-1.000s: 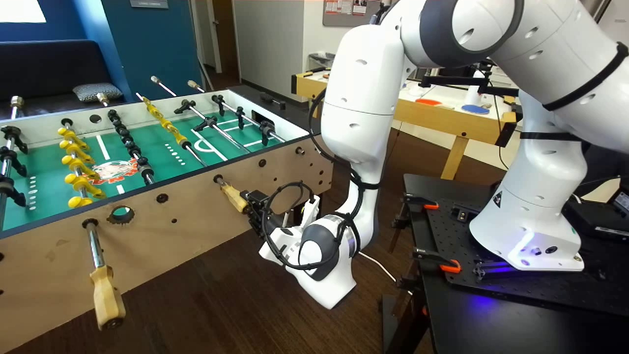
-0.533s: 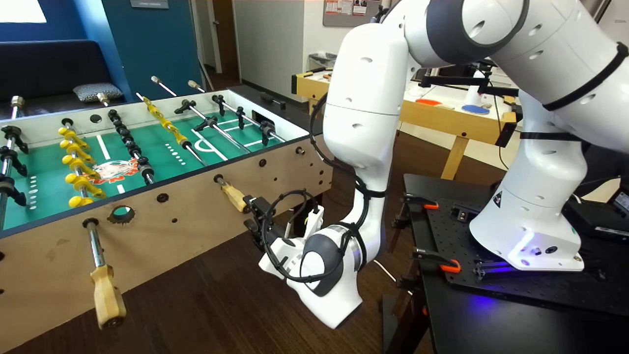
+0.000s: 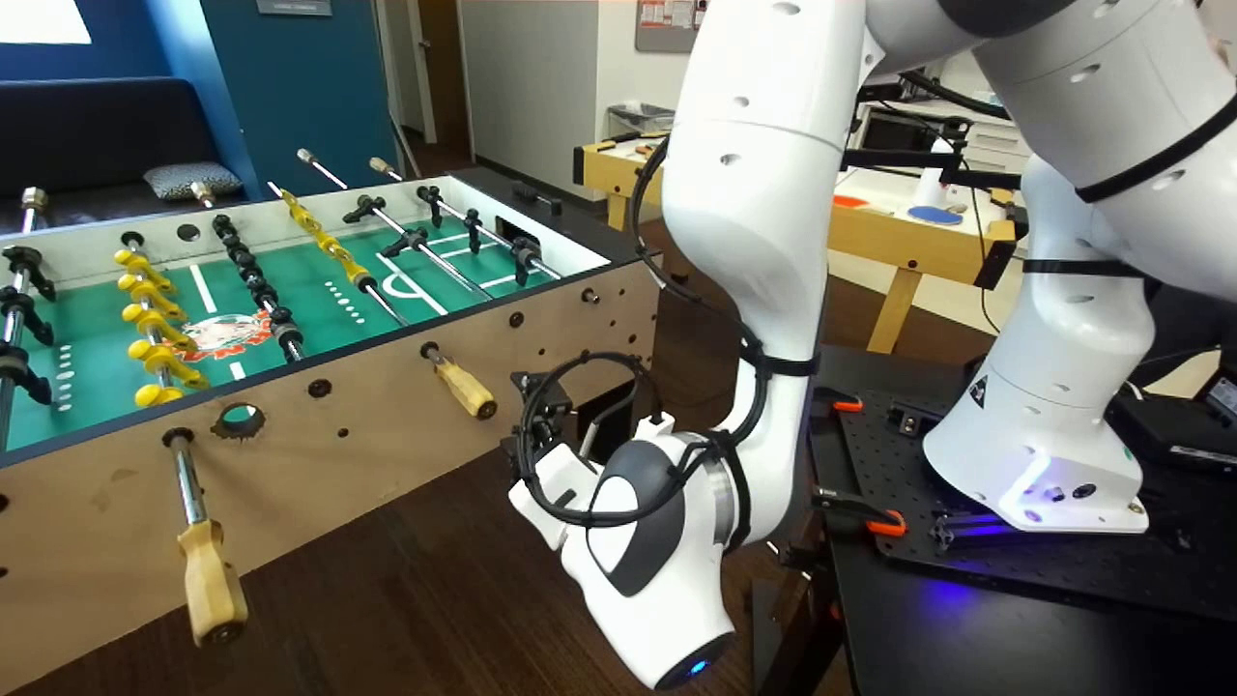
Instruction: Turn the rod that is third from the right on the foosball table to the right
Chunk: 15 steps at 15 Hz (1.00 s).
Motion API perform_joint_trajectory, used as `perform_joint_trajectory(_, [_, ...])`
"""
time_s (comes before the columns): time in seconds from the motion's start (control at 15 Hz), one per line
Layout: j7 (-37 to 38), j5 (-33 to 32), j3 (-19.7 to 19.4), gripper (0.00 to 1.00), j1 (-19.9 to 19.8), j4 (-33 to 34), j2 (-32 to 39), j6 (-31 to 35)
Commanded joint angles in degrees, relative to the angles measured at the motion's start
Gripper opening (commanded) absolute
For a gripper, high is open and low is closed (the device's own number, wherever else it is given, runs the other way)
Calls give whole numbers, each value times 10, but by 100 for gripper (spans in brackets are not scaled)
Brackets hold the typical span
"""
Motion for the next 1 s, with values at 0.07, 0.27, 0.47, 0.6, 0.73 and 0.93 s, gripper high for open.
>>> perform_joint_trajectory(0.07, [59,70,20,100,-5,-97,-146,40])
perform_joint_trajectory(0.27, [80,67,22,100,1,-137,-231,77])
perform_joint_trajectory(0.47, [104,41,11,100,0,-166,-305,149])
perform_joint_trajectory(0.6, [111,26,0,100,-4,-177,-344,209])
perform_joint_trajectory(0.73, [97,40,-15,100,21,-146,-310,192])
perform_joint_trajectory(0.93, [95,38,-23,100,24,-149,-320,202])
